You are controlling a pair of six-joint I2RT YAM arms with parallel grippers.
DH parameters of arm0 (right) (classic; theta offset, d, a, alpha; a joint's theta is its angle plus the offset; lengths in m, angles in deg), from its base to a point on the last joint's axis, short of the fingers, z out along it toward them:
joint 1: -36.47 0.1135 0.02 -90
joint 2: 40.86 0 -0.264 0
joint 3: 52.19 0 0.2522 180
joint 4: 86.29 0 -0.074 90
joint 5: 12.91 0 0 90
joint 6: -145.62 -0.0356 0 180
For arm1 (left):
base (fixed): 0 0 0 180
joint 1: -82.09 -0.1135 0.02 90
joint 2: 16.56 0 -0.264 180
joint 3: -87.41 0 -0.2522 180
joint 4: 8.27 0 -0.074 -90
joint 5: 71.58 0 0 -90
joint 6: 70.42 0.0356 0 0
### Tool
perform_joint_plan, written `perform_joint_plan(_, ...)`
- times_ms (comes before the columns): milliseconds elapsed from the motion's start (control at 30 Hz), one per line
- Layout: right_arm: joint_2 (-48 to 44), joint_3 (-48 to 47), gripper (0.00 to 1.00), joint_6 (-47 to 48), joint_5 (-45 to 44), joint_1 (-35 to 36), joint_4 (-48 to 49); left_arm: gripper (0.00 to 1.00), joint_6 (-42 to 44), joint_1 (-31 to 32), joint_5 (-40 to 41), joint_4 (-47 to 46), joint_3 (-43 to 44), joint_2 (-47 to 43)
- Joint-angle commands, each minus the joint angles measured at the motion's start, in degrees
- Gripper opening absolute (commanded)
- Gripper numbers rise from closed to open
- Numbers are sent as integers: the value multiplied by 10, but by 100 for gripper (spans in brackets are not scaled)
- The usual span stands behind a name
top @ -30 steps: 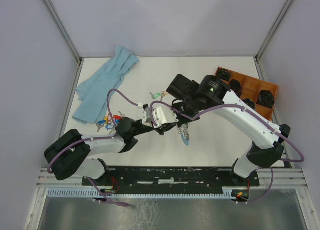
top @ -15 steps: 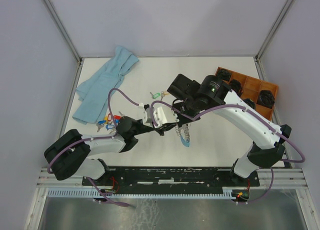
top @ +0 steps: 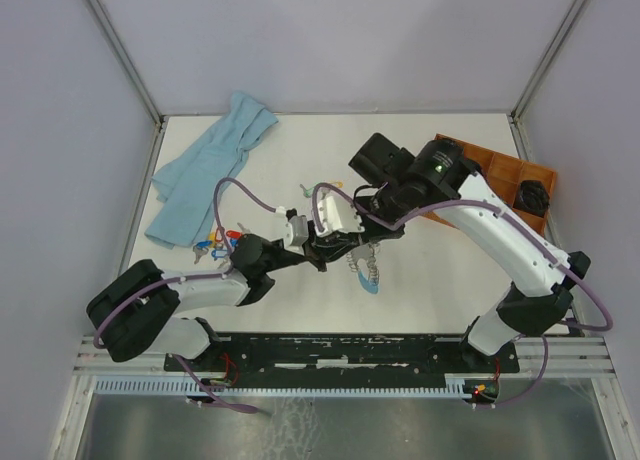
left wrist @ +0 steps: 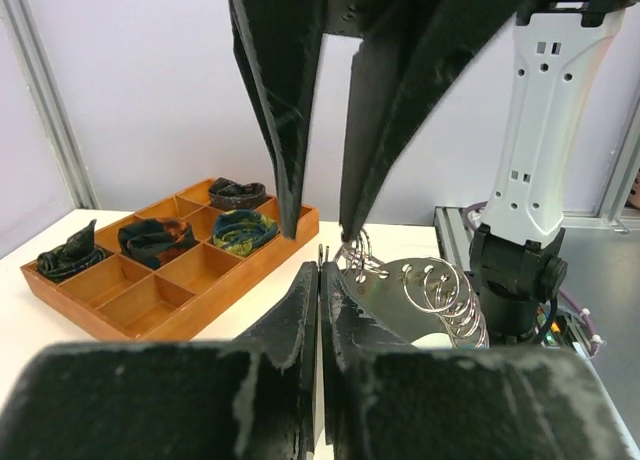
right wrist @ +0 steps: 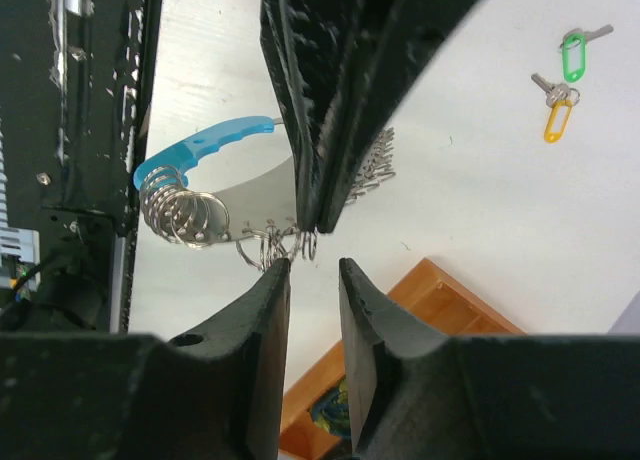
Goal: Remove the keys from the keyring
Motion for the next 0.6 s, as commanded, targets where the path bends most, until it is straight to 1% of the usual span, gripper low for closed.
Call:
perform_joint_plan(0,-40,-3,37,-3,130,-66,28,3,13,-4,33,-69,-12,-30)
perform_joint_plan(100,-55,5,41,-9,216,-126,52,3,1,-5,42,-110,-26,-32)
perform_joint_plan(167,-69,26,42,-27,274,-164,85,3,-12,-5,55,-154,-38,-28)
perform_joint_plan(267,-90,71,43,-72,364,-216,159,3,-40,-5,79,-211,-49,-25)
perform_joint_plan(300,-97,89,43,-96,398,-233,190,3,-49,-5,87,-214,-48,-27)
perform_joint_plan(367,-112,147,42,-168,460,-262,272,3,-66,-3,99,-215,-43,-32)
perform_joint_plan(400,-122,175,42,-217,486,-274,331,3,-70,0,108,-215,-41,-36)
perform_joint_plan(433,-132,205,42,-261,520,-289,412,3,-72,3,119,-215,-39,-41)
perform_joint_plan(500,-149,258,42,-352,549,-302,533,3,-78,4,154,-214,-38,-54)
perform_joint_plan(533,-155,280,42,-385,555,-304,581,3,-84,4,175,-215,-38,-62)
perform_joint_plan(567,-159,292,42,-405,558,-305,608,3,-90,4,194,-215,-37,-70)
